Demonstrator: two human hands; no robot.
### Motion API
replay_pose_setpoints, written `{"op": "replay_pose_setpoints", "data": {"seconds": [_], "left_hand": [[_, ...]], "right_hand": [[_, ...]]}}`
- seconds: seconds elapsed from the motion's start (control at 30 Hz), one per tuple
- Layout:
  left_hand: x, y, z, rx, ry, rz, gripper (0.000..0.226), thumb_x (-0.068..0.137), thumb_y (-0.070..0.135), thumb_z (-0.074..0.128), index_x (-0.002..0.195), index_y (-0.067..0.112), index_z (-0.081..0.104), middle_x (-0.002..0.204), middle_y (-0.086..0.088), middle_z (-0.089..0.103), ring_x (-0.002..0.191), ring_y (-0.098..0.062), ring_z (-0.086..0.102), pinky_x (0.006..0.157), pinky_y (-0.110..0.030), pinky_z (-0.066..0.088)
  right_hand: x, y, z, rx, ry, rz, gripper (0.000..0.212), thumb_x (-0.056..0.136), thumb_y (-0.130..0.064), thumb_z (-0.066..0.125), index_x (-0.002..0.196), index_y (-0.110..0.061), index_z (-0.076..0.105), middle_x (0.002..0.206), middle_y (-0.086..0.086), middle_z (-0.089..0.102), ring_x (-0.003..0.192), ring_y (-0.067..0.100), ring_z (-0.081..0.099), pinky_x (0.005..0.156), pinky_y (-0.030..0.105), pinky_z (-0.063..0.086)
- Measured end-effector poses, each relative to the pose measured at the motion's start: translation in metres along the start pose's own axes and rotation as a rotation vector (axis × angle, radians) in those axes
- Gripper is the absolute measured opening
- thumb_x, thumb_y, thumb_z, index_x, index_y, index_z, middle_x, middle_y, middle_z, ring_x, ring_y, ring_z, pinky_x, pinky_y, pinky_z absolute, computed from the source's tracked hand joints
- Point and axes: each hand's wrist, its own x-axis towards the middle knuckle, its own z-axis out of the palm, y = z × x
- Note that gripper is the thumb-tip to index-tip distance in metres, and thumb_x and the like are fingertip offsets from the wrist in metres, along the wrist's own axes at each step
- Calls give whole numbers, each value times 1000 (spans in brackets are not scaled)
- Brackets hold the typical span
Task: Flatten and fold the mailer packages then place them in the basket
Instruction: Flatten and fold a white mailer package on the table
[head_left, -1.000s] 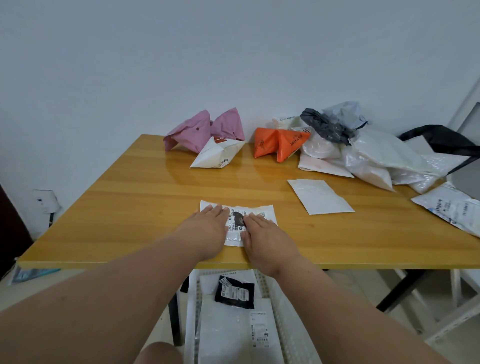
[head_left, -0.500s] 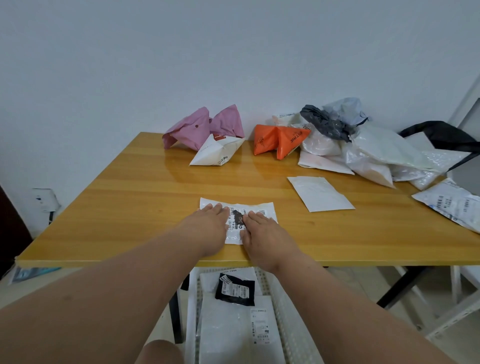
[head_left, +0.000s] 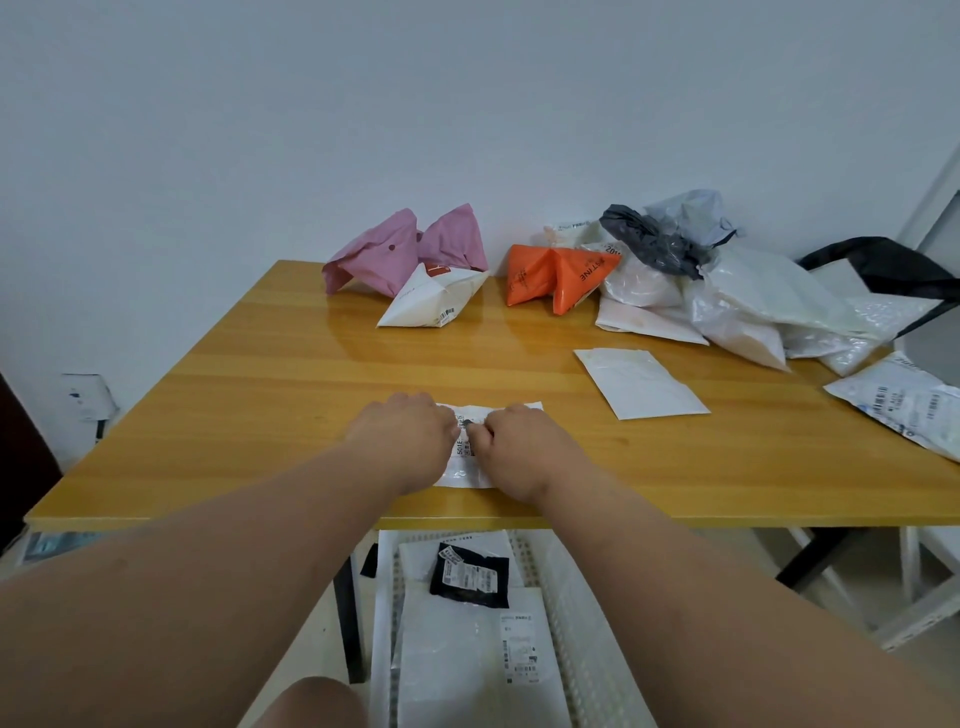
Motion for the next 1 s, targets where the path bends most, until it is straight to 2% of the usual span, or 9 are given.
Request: {"op": "replay_pose_setpoints", "data": {"seconds": [0.13, 0.2, 0.27, 0.37, 0.77, 0.9, 1.0], "left_hand": [[-4, 7, 9, -135, 13, 18, 34, 105, 33, 23, 127, 17, 42, 139, -5, 43, 132, -24, 35, 113, -42, 26], [-4, 8, 11, -178, -23, 13, 38, 106, 30, 22, 137, 12, 35, 147, -7, 37, 141, -25, 26, 119, -44, 15], [-1, 7, 11, -154, -70, 16, 48, 106, 31, 20, 149, 10, 23, 158, -9, 25, 148, -24, 16, 121, -44, 11], [4, 5, 11, -104, -139, 25, 56, 106, 34, 16, 157, 13, 8, 164, -5, 8, 151, -21, 7, 123, -41, 7], [2, 8, 16, -146, -107, 17, 58, 106, 37, 16, 157, 11, 8, 164, -6, 8, 151, -20, 5, 122, -34, 6], [1, 8, 15, -164, -113, 15, 57, 106, 36, 16, 156, 10, 8, 164, -6, 8, 151, -20, 5, 122, -35, 7], [0, 9, 14, -170, -120, 12, 57, 106, 35, 16, 156, 10, 7, 164, -6, 7, 151, -21, 4, 122, -34, 5]], "right_hand": [[0, 5, 12, -40, 31, -42, 46, 103, -44, 25, 132, -16, 49, 137, 5, 45, 130, 27, 37, 106, 43, 36], [2, 10, 19, -67, -2, -71, 53, 104, -44, 20, 148, -18, 34, 155, 4, 31, 146, 26, 22, 117, 43, 22], [3, 11, 22, -76, -17, -86, 55, 105, -43, 17, 154, -20, 21, 163, 1, 17, 151, 23, 9, 121, 45, 13], [3, 10, 22, -87, -25, -110, 56, 105, -43, 14, 156, -21, 17, 164, -1, 10, 151, 20, 4, 122, 43, 7], [6, 11, 22, -16, -75, -97, 55, 105, -43, 15, 155, -21, 18, 165, 2, 7, 152, 20, 1, 122, 44, 3], [10, 12, 26, 0, -42, -65, 50, 104, -45, 19, 148, -23, 29, 163, 18, 4, 151, 28, -2, 122, 45, 4], [12, 12, 29, -11, -44, -31, 49, 103, -46, 19, 145, -25, 31, 160, 27, 2, 150, 33, -6, 122, 45, 2]]}}
